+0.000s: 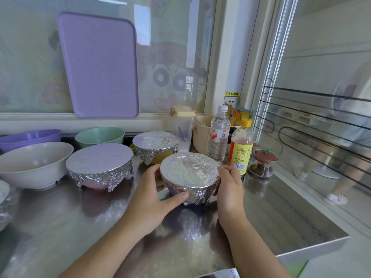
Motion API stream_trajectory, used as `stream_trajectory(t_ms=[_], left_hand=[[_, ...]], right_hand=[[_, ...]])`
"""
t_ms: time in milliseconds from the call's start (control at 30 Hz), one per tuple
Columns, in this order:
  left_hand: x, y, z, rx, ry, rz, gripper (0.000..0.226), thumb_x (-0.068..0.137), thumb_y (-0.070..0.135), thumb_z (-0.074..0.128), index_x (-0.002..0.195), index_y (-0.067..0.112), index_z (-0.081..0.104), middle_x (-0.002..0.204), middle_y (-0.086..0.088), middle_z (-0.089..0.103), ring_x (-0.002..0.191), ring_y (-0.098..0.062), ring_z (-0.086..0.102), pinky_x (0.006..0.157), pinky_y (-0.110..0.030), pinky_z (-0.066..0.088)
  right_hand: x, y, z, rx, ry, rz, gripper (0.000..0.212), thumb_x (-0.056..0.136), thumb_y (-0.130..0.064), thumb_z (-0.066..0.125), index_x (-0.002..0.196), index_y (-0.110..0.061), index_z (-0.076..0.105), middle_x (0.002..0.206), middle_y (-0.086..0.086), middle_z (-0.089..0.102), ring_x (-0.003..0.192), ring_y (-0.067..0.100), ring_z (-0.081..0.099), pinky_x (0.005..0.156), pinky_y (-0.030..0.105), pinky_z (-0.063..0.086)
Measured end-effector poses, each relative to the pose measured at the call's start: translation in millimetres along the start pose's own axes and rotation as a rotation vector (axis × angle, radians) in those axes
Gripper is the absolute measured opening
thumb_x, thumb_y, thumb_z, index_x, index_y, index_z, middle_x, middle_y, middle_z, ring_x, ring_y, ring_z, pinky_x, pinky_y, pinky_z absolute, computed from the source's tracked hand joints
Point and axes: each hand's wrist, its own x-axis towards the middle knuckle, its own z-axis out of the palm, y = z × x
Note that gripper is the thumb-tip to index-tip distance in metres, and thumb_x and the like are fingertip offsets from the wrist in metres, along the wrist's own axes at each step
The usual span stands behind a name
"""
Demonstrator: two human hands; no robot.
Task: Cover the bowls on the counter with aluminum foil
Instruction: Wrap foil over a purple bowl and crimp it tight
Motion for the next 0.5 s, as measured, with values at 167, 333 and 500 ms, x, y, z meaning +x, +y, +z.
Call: stream_trajectory(t_ms=[167,333,500], left_hand=[[21,4,7,0.025,-0.053,-0.003,0.076,0.071,0.064,0.084,0.138,0.045,0.053,0.136,0.025,0.061,0.125,0.003,0.059,0.109,-0.03,0.05],[36,1,19,0.048,-0.054,-0.033,0.054,0.088,0.04,0.081,0.137,0.035,0.058,0.133,0.019,0.065,0.118,0.004,0.063,0.09,-0.003,0.047],[49,-3,28,0.08,-0.039,-0.04,0.049,0.093,0.037,0.077,0.138,0.034,0.059,0.13,0.021,0.066,0.119,0.001,0.062,0.092,-0.008,0.045]], right_hand=[[8,4,2,0.018,0.006,0.023,0.014,0.105,-0.021,0.055,0.116,-0.018,0.063,0.107,0.002,0.068,0.089,0.017,0.064,0.073,0.031,0.049],[15,9,4,-0.054,0.008,-0.015,0.022,0.106,-0.028,0.055,0.127,-0.024,0.061,0.12,-0.003,0.068,0.11,0.014,0.066,0.093,0.037,0.056],[20,12,5,-0.058,0.0,-0.005,0.027,0.104,-0.029,0.057,0.13,-0.027,0.061,0.128,-0.004,0.065,0.114,0.018,0.065,0.1,0.045,0.057]])
